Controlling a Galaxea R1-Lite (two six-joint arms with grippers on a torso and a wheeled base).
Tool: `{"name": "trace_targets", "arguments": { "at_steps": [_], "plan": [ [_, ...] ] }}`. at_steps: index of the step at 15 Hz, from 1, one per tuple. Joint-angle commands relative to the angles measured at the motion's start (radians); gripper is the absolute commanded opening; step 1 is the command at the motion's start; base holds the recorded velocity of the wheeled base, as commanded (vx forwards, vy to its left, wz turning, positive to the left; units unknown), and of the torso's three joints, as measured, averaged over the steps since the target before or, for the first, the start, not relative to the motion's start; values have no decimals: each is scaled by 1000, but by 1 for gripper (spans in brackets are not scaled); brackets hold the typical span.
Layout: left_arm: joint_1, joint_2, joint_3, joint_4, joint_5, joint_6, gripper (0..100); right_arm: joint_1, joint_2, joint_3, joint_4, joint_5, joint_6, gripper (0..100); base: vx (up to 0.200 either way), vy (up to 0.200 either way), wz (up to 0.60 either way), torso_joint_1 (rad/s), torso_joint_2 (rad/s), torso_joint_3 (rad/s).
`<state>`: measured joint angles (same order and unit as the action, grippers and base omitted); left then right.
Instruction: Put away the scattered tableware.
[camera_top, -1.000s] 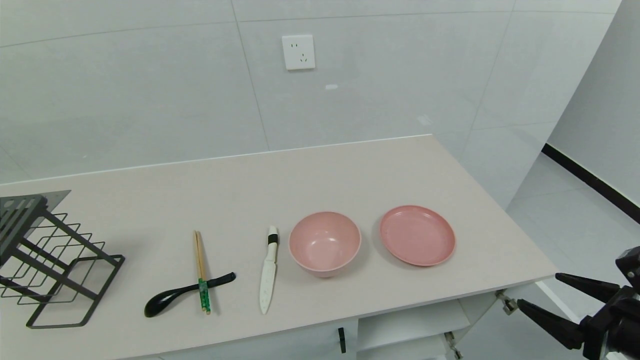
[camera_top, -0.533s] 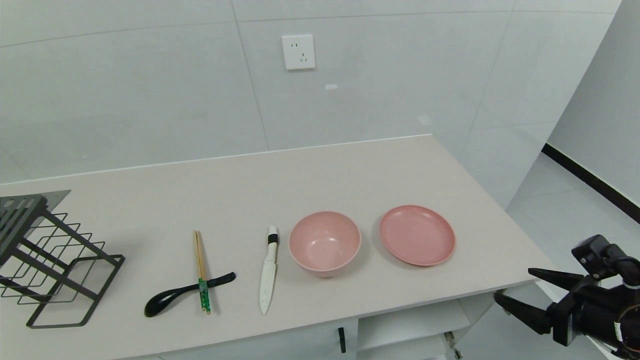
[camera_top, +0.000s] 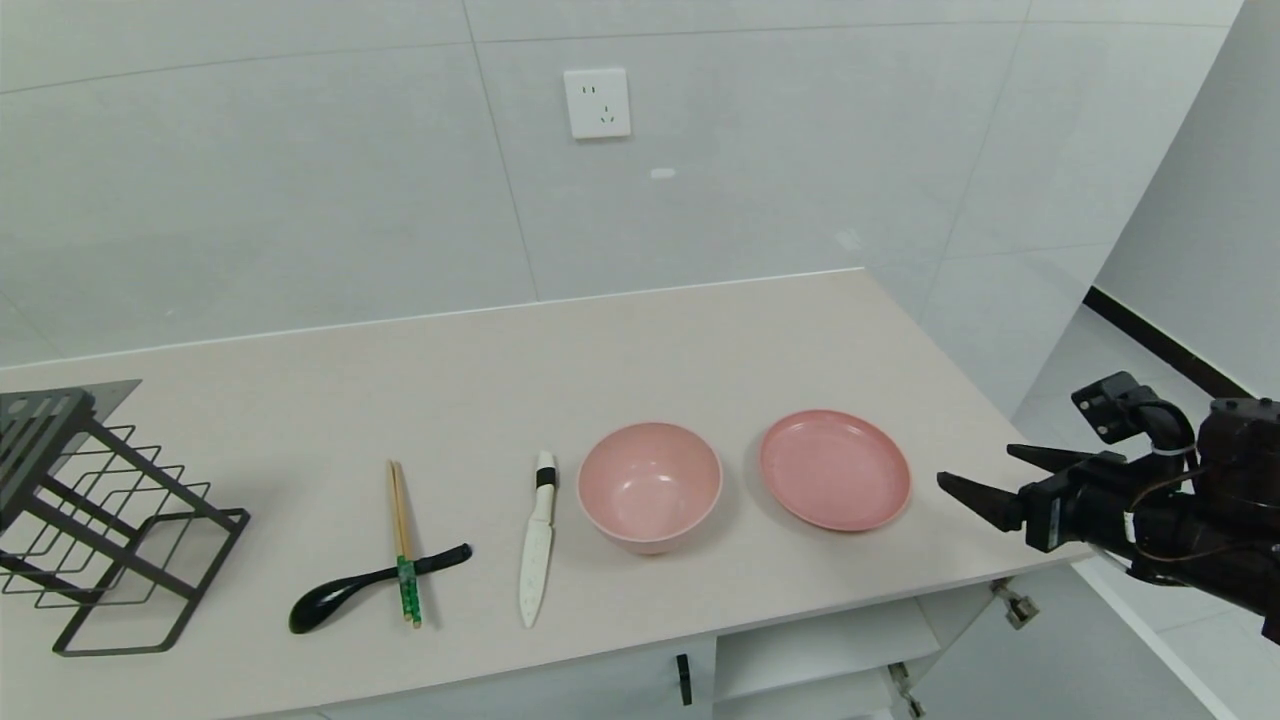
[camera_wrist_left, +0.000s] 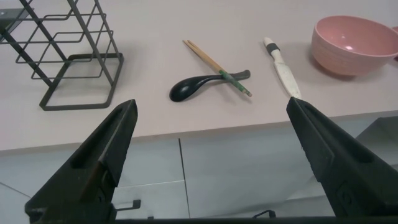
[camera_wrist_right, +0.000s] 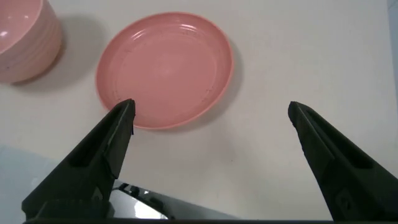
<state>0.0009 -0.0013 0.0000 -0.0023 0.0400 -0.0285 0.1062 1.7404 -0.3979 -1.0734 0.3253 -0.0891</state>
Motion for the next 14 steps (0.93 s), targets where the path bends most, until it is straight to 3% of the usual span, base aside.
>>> {"name": "trace_targets", "arguments": {
  "at_steps": [1,4,8,14],
  "plan": [
    [-1,1,0,-1,0,-1,100,24,62,-33,0,-6,0,100,0,0,0,0,0,0],
    [1,1,-2,-1,0,-1,100,33,142,-133,16,-23,0,100,0,0,0,0,0,0],
    [1,1,0,-1,0,-2,100,33,275,-375,181,-37,0,100,0,0,0,0,0,0],
    [1,1,-2,-1,0,-2,100,70,353,-412,190,-37,0,100,0,0,0,0,0,0]
  ]
}}
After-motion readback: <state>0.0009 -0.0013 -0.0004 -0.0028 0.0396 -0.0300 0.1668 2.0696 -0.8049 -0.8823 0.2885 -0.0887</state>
